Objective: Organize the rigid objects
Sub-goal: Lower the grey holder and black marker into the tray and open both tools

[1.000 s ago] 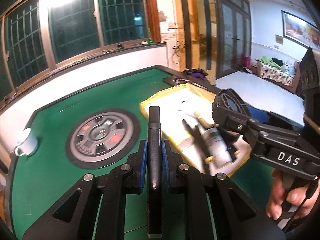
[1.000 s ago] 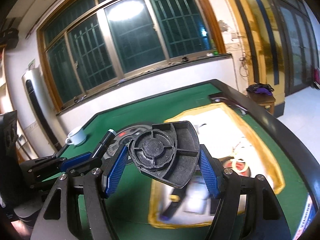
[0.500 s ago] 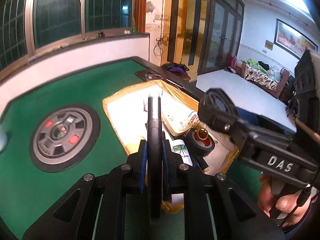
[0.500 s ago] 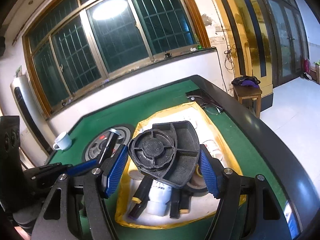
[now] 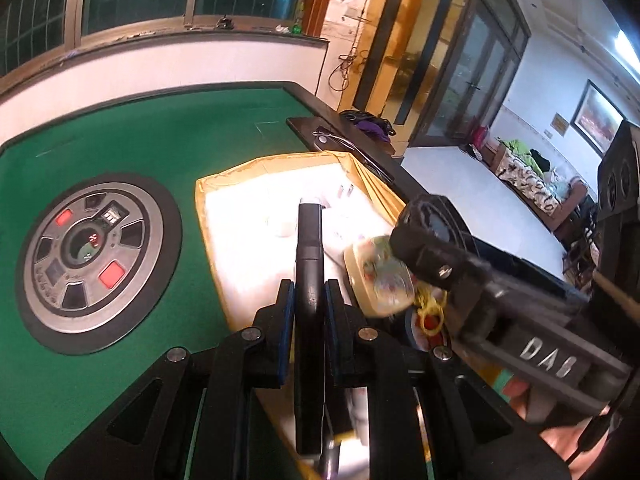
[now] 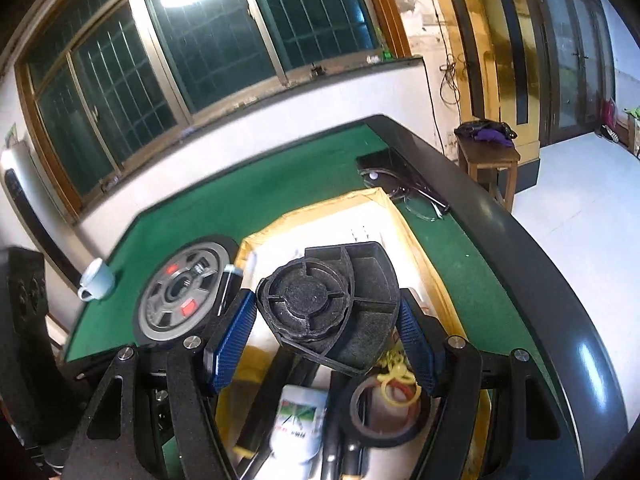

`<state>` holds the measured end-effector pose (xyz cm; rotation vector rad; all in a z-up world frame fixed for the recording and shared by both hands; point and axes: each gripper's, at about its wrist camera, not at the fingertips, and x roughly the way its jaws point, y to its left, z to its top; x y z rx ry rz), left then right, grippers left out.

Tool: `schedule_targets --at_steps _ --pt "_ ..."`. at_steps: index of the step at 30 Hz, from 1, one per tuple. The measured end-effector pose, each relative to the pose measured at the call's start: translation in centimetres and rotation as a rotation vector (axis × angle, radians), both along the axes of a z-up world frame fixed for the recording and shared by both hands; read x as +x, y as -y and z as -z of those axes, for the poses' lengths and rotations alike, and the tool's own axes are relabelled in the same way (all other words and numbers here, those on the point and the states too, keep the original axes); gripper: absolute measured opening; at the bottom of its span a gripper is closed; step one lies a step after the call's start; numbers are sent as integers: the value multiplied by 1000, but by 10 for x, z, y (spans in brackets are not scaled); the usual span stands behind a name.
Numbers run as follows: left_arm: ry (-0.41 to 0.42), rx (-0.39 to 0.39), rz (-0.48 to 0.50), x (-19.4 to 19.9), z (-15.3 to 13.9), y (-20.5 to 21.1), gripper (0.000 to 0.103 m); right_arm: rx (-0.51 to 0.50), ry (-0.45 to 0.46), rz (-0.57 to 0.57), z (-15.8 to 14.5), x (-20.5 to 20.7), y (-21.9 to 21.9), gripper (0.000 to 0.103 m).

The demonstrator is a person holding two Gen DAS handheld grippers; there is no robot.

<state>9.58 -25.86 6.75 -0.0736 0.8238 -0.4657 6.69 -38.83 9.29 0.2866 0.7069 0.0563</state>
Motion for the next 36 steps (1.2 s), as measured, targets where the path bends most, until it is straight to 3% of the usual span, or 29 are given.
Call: schedule_targets --at_steps 6,15,36 --pt "-32 -20 -22 16 7 6 12 -30 -74 19 7 22 7 65" --pt "-64 16 -12 18 24 7 12 -37 -131 23 15 40 8 65" --pt "34 122 53 -6 20 19 12 -30 -168 34 20 39 6 65"
